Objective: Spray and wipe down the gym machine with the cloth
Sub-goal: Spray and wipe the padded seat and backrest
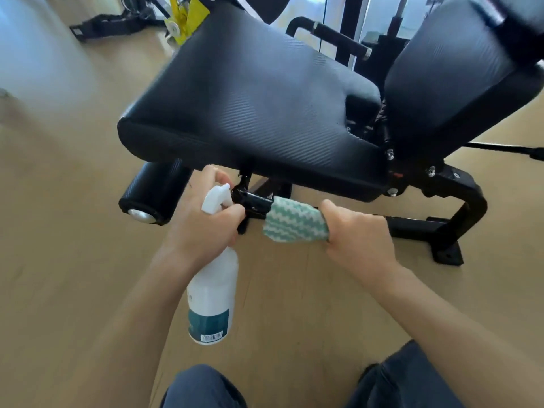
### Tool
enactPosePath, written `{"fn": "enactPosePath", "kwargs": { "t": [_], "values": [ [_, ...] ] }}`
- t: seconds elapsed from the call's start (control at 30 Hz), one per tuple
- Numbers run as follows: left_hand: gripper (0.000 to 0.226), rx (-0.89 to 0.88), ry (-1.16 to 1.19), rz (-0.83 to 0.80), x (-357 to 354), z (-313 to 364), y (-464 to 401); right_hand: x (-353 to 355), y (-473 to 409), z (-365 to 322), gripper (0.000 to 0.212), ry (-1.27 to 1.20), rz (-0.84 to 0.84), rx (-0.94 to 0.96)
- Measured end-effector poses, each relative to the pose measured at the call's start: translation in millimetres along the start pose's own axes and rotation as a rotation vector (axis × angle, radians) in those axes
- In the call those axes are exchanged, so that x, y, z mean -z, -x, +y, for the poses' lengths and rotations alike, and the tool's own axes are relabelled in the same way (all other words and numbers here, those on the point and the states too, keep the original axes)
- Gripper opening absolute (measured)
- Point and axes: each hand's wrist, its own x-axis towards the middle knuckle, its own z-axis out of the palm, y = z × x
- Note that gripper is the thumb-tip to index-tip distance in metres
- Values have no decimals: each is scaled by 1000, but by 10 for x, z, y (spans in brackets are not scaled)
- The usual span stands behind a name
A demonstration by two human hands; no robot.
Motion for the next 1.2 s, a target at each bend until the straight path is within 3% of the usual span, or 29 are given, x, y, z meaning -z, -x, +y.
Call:
{"fn": "enactPosePath", "kwargs": {
  "t": [0.1,0.23,0.3,0.4,0.47,0.6,0.73,0.8,0.93,1.0,1.1,1.2],
  "values": [
    [21,131,-20,-95,113,255,47,125,199,274,31,-1,-206,-103],
    [17,258,-39,-289,187,816,5,726,-20,583,17,162,-839,-133],
    [12,285,-65,-349,192,1211,-73,1100,-269,664,12,132,-986,-234],
    [8,330,-83,-399,212,1875,-219,1706,-646,691,18,-312,-926,-524],
    [8,367,-86,-405,246,2304,-333,2150,-862,633,36,-628,-839,-685],
    [12,436,-37,-380,353,3042,-552,2860,-1173,555,60,-954,-933,-898],
    [17,473,-1,-339,453,3562,-746,3322,-1452,642,38,-1236,-961,-1126],
    [19,489,11,-322,472,3709,-844,3459,-1631,736,38,-1334,-906,-1263],
    [20,505,33,-312,471,3874,-1063,3529,-2074,909,38,-1358,-723,-1311],
    [20,513,29,-324,455,3917,-1200,3489,-2296,955,35,-1210,-680,-1227],
    [22,538,37,-336,413,3958,-1484,3325,-2576,1058,38,-779,-576,-1054],
    [20,549,40,-382,336,3978,-1852,3260,-2828,1231,40,-681,-381,-950]
  ]
}}
